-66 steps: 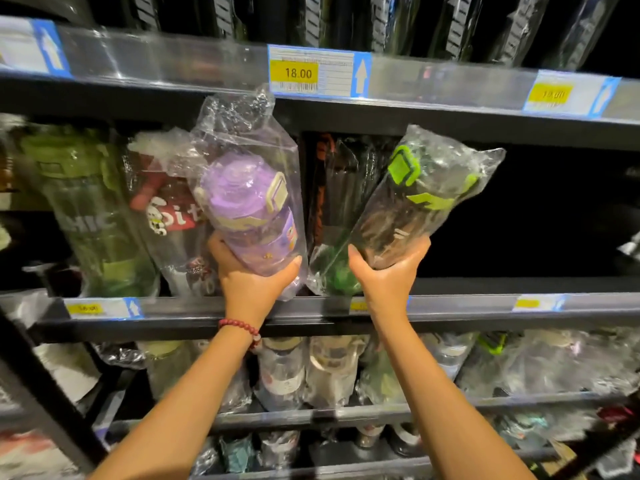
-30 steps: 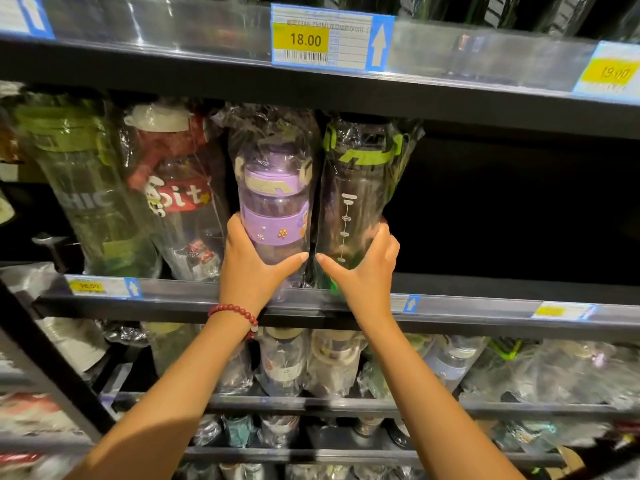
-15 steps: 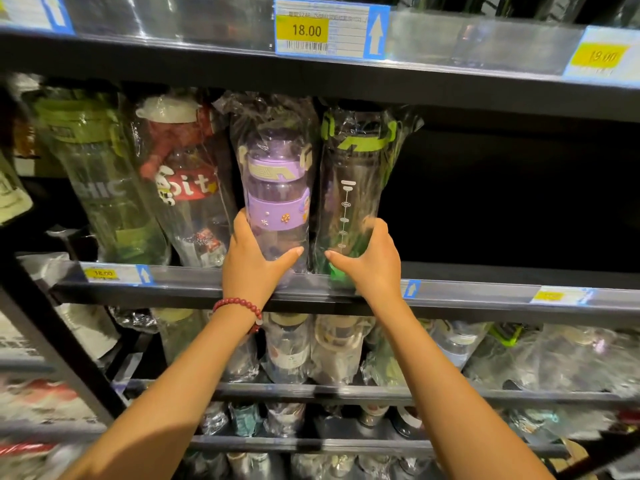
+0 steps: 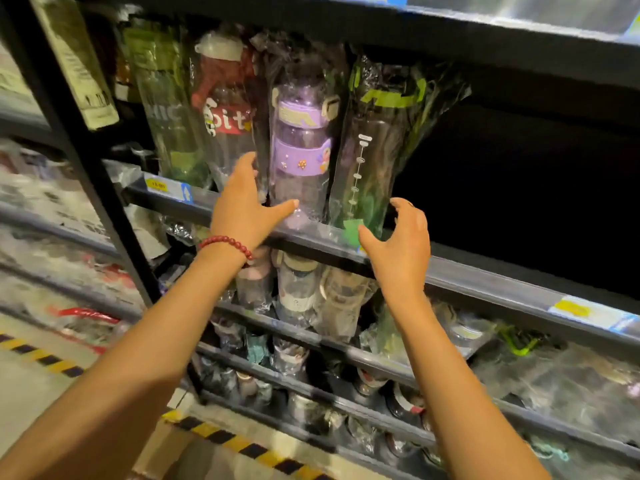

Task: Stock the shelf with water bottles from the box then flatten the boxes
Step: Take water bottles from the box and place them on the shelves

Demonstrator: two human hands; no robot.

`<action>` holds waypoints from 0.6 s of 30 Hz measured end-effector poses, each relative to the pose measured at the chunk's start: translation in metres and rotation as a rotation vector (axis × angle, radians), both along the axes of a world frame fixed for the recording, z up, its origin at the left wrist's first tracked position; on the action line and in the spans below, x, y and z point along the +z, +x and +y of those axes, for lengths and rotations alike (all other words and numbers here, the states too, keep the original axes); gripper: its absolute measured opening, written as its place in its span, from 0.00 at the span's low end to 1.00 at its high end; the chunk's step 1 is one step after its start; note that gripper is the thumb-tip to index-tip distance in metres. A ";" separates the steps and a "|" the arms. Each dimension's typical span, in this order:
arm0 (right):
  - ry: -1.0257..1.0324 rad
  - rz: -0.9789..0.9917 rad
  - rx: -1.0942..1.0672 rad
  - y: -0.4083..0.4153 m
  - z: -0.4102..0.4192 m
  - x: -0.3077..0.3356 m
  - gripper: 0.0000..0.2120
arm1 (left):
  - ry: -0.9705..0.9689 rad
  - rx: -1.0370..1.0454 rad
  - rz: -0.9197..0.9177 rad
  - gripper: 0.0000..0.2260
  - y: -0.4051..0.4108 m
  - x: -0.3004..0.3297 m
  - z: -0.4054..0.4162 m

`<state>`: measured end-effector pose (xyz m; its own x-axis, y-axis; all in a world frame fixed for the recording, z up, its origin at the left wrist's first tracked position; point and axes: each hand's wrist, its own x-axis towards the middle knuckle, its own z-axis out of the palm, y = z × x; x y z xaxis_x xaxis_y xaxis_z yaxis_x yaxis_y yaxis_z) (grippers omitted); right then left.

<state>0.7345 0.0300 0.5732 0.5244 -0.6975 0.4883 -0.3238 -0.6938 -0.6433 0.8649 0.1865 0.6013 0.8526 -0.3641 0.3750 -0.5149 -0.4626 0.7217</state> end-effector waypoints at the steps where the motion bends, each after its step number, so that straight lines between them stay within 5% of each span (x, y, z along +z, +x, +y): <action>1: -0.058 -0.007 0.025 -0.008 0.009 -0.003 0.28 | 0.023 0.031 -0.037 0.40 -0.014 -0.005 0.010; 11: -0.393 0.426 0.651 -0.045 0.148 -0.093 0.24 | 0.558 0.310 -0.100 0.26 -0.161 -0.117 0.155; 18: -0.537 0.492 1.051 -0.070 0.239 -0.153 0.27 | 0.679 0.614 0.210 0.25 -0.246 -0.176 0.232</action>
<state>0.6641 0.2693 0.4203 0.9063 0.3839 0.1766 0.4126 -0.8944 -0.1730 0.6189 0.4185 0.4252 0.9941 0.0878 0.0641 0.0693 -0.9661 0.2485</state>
